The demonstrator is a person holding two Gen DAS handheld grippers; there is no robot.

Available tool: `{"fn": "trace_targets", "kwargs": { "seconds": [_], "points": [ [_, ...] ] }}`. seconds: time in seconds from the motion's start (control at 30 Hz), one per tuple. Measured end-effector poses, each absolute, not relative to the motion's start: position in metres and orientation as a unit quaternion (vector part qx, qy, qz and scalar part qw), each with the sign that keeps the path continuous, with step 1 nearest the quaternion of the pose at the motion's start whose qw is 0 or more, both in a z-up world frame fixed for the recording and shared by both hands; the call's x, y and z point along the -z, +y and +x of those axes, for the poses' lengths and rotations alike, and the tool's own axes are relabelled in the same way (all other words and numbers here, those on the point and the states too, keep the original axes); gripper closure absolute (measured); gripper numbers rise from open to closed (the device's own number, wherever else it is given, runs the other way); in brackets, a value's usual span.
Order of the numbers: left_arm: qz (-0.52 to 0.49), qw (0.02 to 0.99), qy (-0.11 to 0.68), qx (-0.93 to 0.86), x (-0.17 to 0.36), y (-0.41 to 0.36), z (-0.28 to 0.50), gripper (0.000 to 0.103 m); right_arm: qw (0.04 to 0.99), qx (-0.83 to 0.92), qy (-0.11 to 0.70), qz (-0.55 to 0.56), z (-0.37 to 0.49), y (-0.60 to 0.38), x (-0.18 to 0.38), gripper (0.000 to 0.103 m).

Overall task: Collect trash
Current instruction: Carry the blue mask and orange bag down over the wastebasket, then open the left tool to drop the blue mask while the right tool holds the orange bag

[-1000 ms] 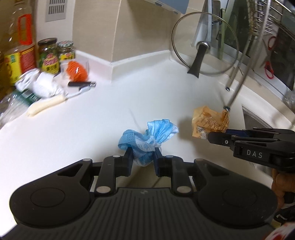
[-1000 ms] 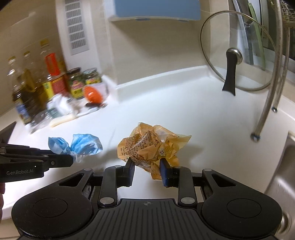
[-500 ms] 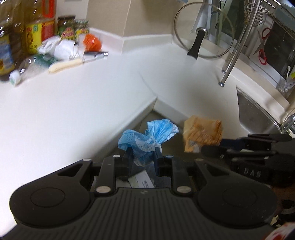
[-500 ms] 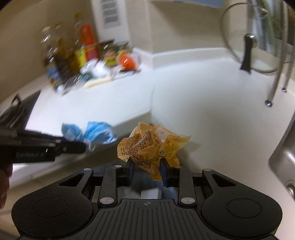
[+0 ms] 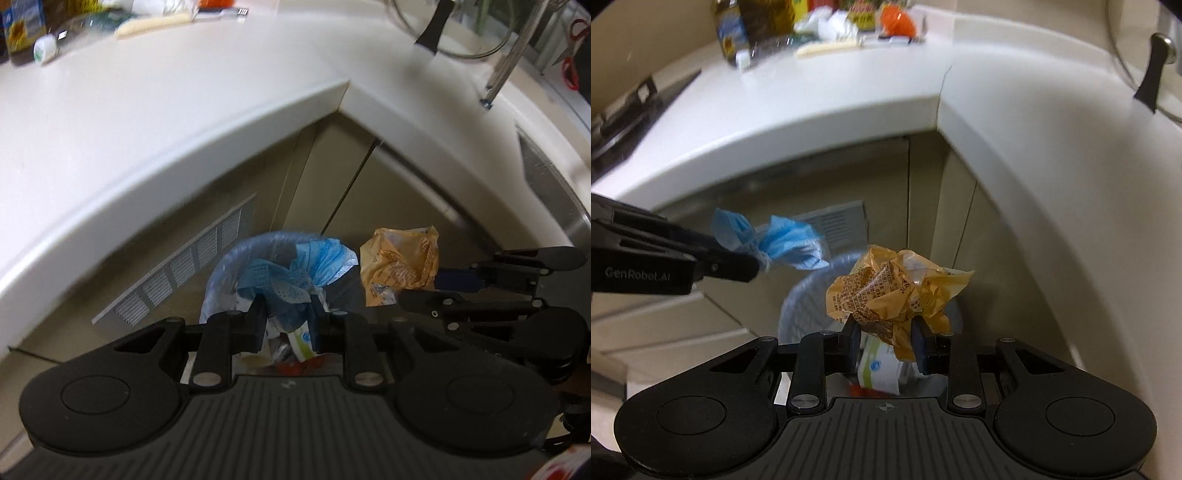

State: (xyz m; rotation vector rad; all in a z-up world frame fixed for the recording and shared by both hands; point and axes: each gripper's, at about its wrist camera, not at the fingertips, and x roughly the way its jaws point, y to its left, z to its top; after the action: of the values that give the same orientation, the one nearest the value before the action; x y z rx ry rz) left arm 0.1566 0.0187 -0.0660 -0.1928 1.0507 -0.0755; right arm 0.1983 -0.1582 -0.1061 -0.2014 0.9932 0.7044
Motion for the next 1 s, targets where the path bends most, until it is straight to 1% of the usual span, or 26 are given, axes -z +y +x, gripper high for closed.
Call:
{"fn": "trace_targets", "kwargs": {
  "seconds": [0.2, 0.37, 1.0],
  "points": [
    [-0.108, 0.844, 0.525, 0.014, 0.090, 0.020, 0.159, 0.083, 0.802, -0.336, 0.483, -0.108, 0.205, -0.153, 0.127, 0.073],
    [-0.107, 0.839, 0.533, 0.007, 0.100, 0.018, 0.163, 0.083, 0.796, -0.339, 0.488, -0.115, 0.211, -0.147, 0.132, 0.073],
    [-0.109, 0.827, 0.552, -0.001, 0.120, 0.011, 0.177, 0.083, 0.787, -0.335, 0.502, -0.127, 0.216, -0.140, 0.143, 0.073]
  ]
}}
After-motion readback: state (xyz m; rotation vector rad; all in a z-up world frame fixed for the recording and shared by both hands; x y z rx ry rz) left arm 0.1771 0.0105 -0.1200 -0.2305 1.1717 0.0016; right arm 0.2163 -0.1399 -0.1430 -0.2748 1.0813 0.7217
